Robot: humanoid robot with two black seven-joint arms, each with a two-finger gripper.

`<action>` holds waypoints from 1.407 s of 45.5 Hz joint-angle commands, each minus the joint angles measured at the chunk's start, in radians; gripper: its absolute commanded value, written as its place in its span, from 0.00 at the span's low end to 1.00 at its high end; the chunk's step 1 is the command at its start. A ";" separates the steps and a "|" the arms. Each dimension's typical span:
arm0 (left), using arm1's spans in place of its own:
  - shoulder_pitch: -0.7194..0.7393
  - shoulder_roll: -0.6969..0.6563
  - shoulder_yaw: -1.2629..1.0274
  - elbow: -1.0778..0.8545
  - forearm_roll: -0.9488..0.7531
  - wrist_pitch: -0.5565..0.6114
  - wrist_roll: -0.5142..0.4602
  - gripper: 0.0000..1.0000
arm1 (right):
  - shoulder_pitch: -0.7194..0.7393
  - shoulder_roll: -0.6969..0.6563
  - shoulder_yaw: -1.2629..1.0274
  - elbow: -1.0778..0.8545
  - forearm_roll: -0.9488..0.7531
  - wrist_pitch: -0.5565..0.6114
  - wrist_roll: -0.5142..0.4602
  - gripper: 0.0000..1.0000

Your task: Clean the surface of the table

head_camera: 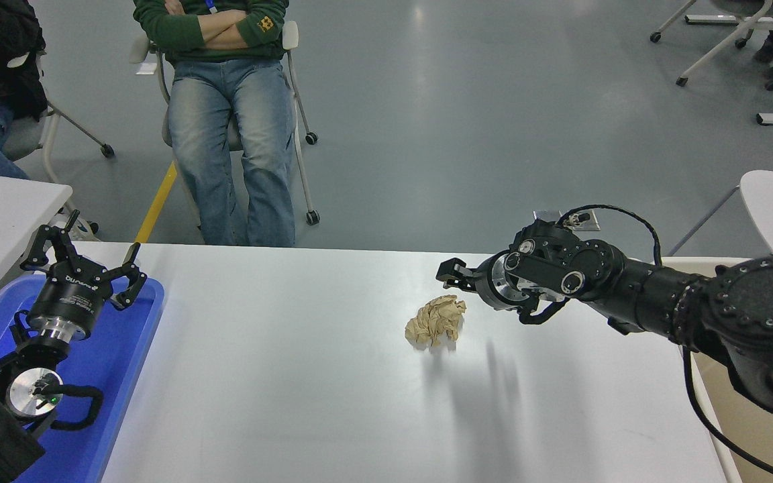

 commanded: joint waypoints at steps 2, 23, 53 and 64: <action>0.000 0.000 0.000 0.000 0.000 0.000 0.000 1.00 | -0.067 0.000 0.047 0.008 0.007 -0.022 0.008 0.98; 0.000 0.000 0.000 0.000 0.000 0.000 0.000 1.00 | -0.143 0.000 0.161 -0.006 0.005 -0.102 0.095 0.98; 0.000 0.000 0.000 0.000 0.000 0.000 0.000 1.00 | -0.172 0.000 0.167 -0.009 0.005 -0.156 0.160 0.98; 0.000 0.000 0.000 0.000 0.000 0.000 -0.002 1.00 | -0.178 0.000 0.165 -0.009 0.005 -0.160 0.161 0.96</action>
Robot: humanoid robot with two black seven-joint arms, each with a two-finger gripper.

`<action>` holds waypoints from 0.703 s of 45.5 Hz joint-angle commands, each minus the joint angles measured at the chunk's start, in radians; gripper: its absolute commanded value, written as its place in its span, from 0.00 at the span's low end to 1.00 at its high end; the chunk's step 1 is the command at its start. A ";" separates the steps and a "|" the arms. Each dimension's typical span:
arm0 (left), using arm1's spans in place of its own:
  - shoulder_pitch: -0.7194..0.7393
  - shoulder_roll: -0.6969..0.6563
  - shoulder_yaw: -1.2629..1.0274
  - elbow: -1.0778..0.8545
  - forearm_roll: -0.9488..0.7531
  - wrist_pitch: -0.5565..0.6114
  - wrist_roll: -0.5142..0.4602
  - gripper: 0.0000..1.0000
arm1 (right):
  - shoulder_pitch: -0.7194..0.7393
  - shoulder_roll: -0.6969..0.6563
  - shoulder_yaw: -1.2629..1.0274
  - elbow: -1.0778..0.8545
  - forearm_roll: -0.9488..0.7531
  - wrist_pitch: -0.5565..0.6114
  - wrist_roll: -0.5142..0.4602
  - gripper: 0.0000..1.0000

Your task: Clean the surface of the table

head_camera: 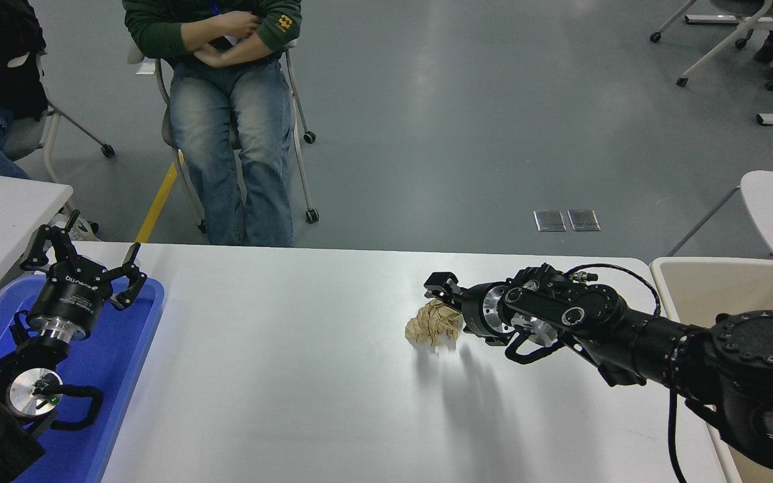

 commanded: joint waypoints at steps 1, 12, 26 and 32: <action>0.000 0.000 0.000 0.000 0.000 0.000 0.000 1.00 | -0.008 0.000 0.001 -0.002 0.000 -0.008 0.009 0.96; 0.000 0.000 0.000 0.000 0.000 0.000 0.000 1.00 | -0.008 0.000 0.001 -0.006 0.000 -0.011 0.009 0.95; 0.000 0.000 0.000 0.000 0.000 0.000 -0.001 1.00 | -0.009 0.000 0.001 -0.006 0.000 -0.014 0.009 0.95; 0.000 0.000 0.000 0.000 0.000 0.000 0.000 1.00 | -0.008 0.000 0.001 -0.006 0.000 -0.014 0.009 0.95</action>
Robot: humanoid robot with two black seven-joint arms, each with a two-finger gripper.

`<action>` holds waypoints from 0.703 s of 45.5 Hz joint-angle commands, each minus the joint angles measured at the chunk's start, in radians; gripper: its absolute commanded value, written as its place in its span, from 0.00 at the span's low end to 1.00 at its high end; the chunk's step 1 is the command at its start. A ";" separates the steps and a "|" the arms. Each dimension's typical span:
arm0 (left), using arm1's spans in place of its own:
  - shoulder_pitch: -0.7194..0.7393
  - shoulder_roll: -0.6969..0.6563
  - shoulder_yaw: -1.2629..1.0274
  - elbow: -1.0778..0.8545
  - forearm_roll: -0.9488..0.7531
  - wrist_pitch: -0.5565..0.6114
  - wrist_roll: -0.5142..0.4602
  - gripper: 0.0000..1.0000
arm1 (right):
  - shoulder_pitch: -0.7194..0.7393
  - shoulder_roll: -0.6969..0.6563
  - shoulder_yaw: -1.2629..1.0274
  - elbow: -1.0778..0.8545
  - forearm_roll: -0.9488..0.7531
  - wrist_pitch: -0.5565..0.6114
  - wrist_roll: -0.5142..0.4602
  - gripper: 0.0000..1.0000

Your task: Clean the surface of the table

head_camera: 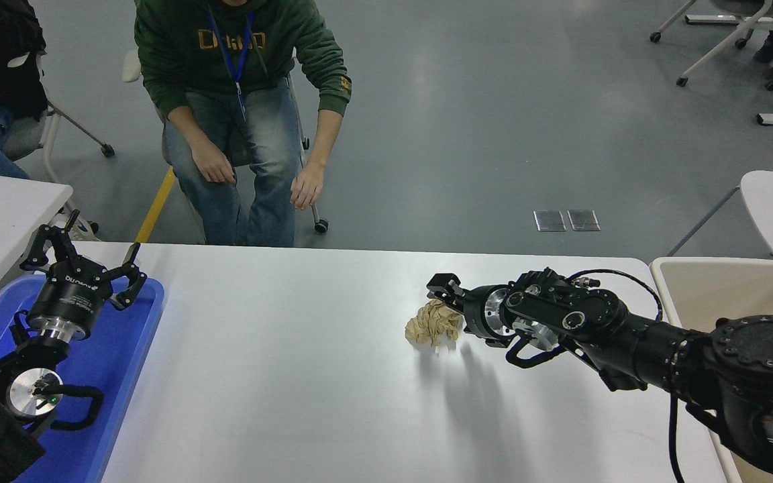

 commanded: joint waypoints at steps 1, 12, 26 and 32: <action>0.000 0.000 0.000 0.000 0.000 0.000 -0.001 1.00 | 0.000 0.000 0.002 0.000 0.000 -0.001 0.000 0.95; 0.000 0.000 0.000 0.000 0.000 0.000 -0.001 1.00 | -0.001 0.000 0.017 -0.006 0.000 -0.006 0.000 0.95; 0.000 0.000 0.000 0.000 0.000 0.000 -0.001 1.00 | -0.006 0.000 0.041 -0.006 -0.009 -0.004 0.000 0.79; 0.000 0.000 0.000 0.000 0.000 0.000 -0.001 1.00 | -0.006 0.000 0.043 -0.006 -0.011 -0.004 0.000 0.78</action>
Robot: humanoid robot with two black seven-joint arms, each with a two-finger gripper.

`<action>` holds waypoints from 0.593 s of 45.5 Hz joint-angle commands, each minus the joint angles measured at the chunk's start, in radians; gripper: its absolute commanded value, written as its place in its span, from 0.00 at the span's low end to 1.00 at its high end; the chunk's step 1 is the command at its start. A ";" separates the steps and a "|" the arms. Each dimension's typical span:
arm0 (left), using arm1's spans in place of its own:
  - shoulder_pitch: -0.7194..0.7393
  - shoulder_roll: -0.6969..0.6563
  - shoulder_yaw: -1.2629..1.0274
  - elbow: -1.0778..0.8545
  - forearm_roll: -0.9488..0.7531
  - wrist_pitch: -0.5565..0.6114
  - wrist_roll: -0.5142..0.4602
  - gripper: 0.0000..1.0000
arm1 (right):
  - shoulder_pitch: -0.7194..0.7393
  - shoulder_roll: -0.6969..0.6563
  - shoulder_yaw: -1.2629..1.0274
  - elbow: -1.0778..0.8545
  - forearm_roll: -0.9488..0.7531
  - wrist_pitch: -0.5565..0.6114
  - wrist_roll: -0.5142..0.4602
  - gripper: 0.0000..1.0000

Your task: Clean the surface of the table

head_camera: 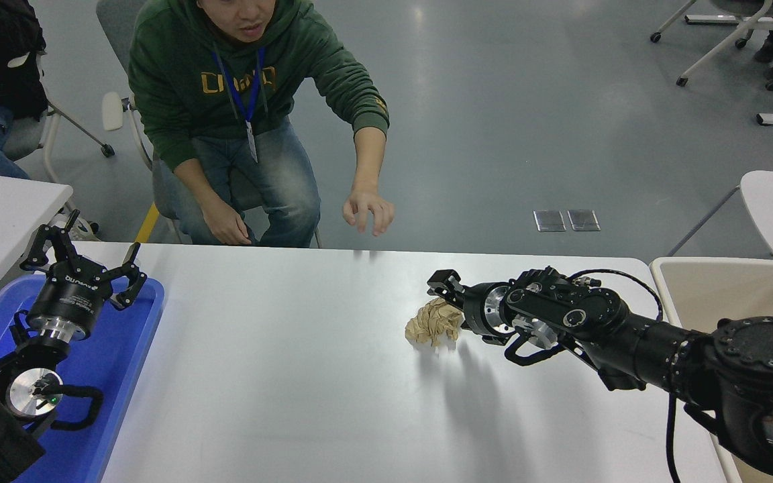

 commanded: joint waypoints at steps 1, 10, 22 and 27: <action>0.000 0.000 0.000 0.000 0.000 0.000 0.000 1.00 | -0.001 0.000 0.007 0.000 -0.006 -0.001 0.000 0.78; 0.000 0.000 0.000 0.000 0.000 0.000 0.000 1.00 | -0.001 0.000 0.007 0.001 -0.006 0.000 -0.002 0.81; 0.000 0.000 0.000 0.000 0.000 0.000 0.001 1.00 | -0.004 0.000 -0.001 0.004 -0.013 0.014 0.000 0.61; 0.000 0.000 0.000 0.000 0.000 0.000 0.000 1.00 | -0.004 0.000 -0.007 0.004 -0.015 0.017 -0.002 0.56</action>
